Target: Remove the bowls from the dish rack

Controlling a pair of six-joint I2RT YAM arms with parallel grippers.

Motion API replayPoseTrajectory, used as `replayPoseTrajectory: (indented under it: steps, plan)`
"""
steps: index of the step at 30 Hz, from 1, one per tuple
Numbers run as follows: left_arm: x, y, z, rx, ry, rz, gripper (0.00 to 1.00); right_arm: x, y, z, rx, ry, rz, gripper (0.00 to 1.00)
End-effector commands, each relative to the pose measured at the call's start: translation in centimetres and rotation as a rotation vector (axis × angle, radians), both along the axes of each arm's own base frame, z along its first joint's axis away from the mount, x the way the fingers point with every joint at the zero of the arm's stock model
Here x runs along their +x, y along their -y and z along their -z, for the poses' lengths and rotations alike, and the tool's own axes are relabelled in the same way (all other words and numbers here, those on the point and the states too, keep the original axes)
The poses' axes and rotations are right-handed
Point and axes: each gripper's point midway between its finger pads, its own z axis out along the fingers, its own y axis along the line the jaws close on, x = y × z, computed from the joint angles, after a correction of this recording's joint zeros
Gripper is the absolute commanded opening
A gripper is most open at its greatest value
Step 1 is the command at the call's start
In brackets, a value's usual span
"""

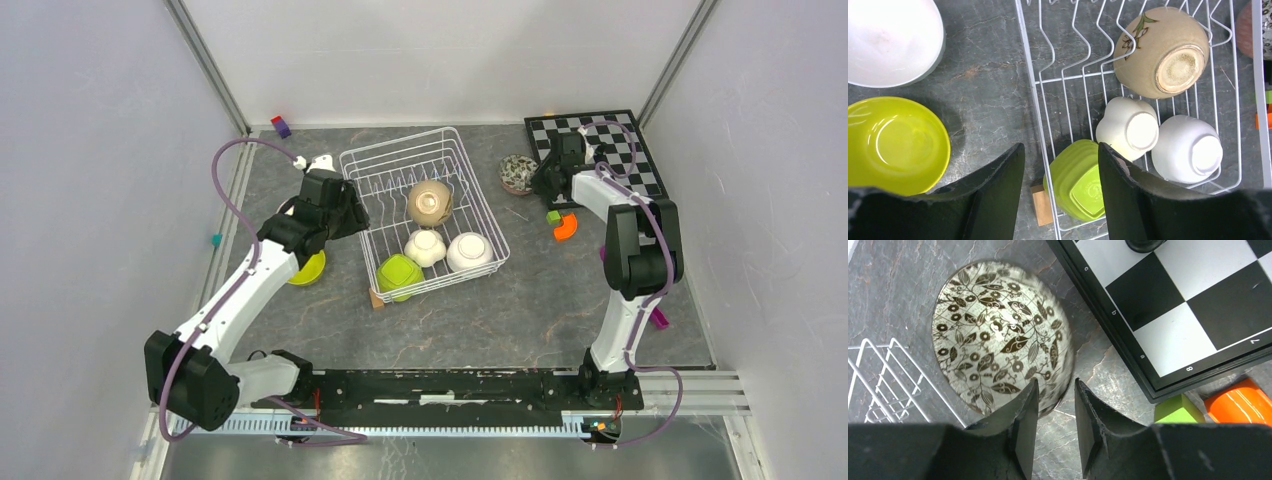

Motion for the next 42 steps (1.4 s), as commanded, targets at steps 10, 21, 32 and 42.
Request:
replayPoseTrajectory:
  steps: [10,21,32,42]
  plan:
    - [-1.2,0.0,-1.0,0.044,0.043,0.118,0.64,-0.6,4.7,-9.3,-0.244,0.174,0.032,0.46]
    - [-2.7,1.2,-2.0,0.006,0.111,0.244,0.67,-3.2,4.1,-14.5,-0.388,0.280,-0.229,0.50]
    - [-4.5,1.3,-1.8,0.037,0.138,0.356,0.77,-8.9,-3.2,-16.6,-0.206,0.588,-0.626,0.86]
    - [-4.1,0.0,-1.3,0.103,0.118,0.309,1.00,-11.2,-3.2,-14.7,-0.146,0.554,-0.594,0.98]
